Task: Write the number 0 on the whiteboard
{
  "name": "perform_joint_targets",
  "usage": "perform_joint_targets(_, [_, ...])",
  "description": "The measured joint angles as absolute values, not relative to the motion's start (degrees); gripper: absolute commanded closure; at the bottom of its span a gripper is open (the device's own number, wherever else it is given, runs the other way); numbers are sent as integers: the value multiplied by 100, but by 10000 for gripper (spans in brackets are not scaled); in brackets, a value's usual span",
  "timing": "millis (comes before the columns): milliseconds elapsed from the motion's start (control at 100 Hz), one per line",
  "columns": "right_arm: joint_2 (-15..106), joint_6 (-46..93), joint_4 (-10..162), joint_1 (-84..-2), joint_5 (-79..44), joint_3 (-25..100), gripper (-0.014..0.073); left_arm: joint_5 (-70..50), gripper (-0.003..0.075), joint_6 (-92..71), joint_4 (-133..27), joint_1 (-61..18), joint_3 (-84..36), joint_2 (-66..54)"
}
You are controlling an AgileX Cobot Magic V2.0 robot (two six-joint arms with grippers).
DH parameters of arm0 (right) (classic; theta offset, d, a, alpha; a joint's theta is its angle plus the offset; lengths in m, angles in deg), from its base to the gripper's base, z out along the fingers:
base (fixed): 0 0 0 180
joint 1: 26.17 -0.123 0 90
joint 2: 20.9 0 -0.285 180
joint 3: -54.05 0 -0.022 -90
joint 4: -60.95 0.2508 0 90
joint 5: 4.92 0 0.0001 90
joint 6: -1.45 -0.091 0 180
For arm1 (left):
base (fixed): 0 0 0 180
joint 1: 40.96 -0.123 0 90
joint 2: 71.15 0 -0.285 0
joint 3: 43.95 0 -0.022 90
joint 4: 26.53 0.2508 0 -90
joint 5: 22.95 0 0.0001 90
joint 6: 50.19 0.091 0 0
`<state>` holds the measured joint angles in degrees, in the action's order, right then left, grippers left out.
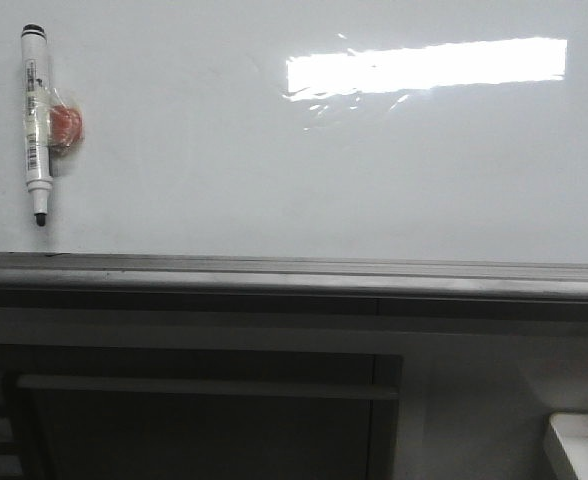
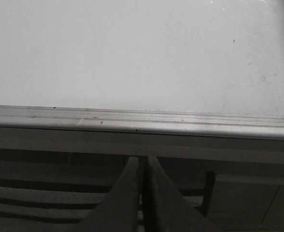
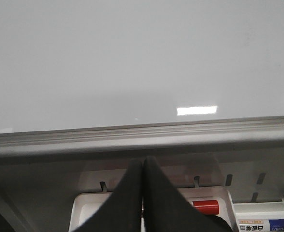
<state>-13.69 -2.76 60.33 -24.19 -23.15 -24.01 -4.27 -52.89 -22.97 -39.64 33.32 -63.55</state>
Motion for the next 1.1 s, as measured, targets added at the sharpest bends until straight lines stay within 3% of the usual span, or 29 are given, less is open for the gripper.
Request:
perform_joint_targets(630, [-1369,-276,6033,-2419,-2315,-2401,643,-427,741,-5289,-2258,-3964,3332,-6355])
perform_joint_targets(780, [-1369,-276,6033,-2419,-2254,-2401,643,-883,741,-5289,-2311,-3964,3332,-6355])
perform_joint_targets(1100, [-1369,-276,6033,-2419,-351,-2401,643,-2468,741,-5289,-2333,-3964,3332,-6355])
